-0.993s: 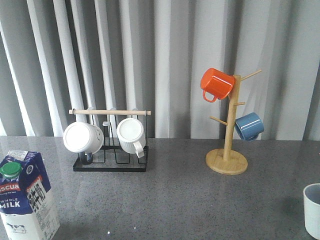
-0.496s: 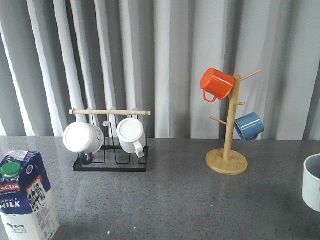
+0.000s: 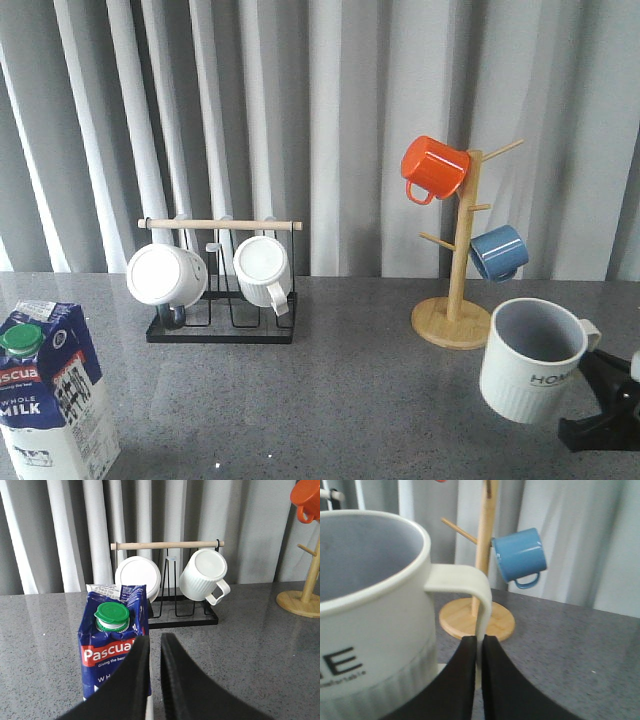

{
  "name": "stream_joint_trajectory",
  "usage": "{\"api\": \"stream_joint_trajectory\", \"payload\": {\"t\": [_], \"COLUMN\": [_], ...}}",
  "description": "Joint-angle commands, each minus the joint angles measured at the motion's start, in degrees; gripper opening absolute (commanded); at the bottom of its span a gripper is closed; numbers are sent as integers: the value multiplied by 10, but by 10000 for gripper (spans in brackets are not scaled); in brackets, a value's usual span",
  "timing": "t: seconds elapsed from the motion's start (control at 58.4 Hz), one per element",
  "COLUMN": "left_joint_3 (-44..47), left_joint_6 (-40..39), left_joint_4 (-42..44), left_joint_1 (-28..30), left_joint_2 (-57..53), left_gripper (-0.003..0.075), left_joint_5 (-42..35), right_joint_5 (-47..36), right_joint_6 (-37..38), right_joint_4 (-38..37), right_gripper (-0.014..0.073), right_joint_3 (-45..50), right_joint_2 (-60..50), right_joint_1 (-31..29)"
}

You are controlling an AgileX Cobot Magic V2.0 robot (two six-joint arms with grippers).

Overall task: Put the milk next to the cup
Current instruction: 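Lift the white mug with the right gripper and carry it toward the milk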

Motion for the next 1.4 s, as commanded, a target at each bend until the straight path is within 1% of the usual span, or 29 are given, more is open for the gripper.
{"api": "stream_joint_trajectory", "payload": {"t": [0.0, 0.051, 0.24, 0.308, 0.394, 0.496, 0.599, 0.702, 0.804, 0.959, 1.027, 1.198, 1.386], "left_joint_3": [-18, -18, -18, -18, -18, -18, -18, -18, -18, -18, -18, -18, -18], "left_joint_6": [-5, -5, -5, -5, -5, -5, -5, -5, -5, -5, -5, -5, -5], "left_joint_4": [-5, -4, -4, -4, -4, -4, -4, -4, -4, -4, -4, -4, -4], "left_joint_1": [-3, -3, -3, -3, -3, -3, -3, -3, -3, -3, -3, -3, -3], "left_joint_2": [-1, -1, -1, -1, -1, -1, -1, -1, -1, -1, -1, -1, -1], "left_gripper": [69, 71, 75, 76, 76, 78, 78, 78, 78, 78, 78, 79, 83], "left_joint_5": [-42, -42, -33, -29, -28, -27, -27, -27, -27, -27, -27, -22, -18], "right_joint_5": [-36, -23, 51, 67, 76, 65, 53, 25, -2, -5, -15, -8, 6], "right_joint_6": [-30, -57, -105, -130, -155, -195, -255, -292, -319, -350, -351, -354, -370], "right_joint_4": [88, 126, 213, 250, 323, 394, 464, 544, 597, 648, 661, 685, 683], "right_gripper": [-4, -4, -4, -4, -4, -4, -4, -4, -4, -4, -4, -4, -4], "right_joint_3": [-16, -24, -86, -107, -123, -123, -123, -123, -129, -150, -154, -155, -155], "right_joint_2": [-14, -8, 18, 31, 47, 70, 96, 118, 142, 170, 178, 193, 213], "right_joint_1": [48, 80, 184, 208, 230, 252, 283, 317, 348, 380, 387, 390, 390]}}
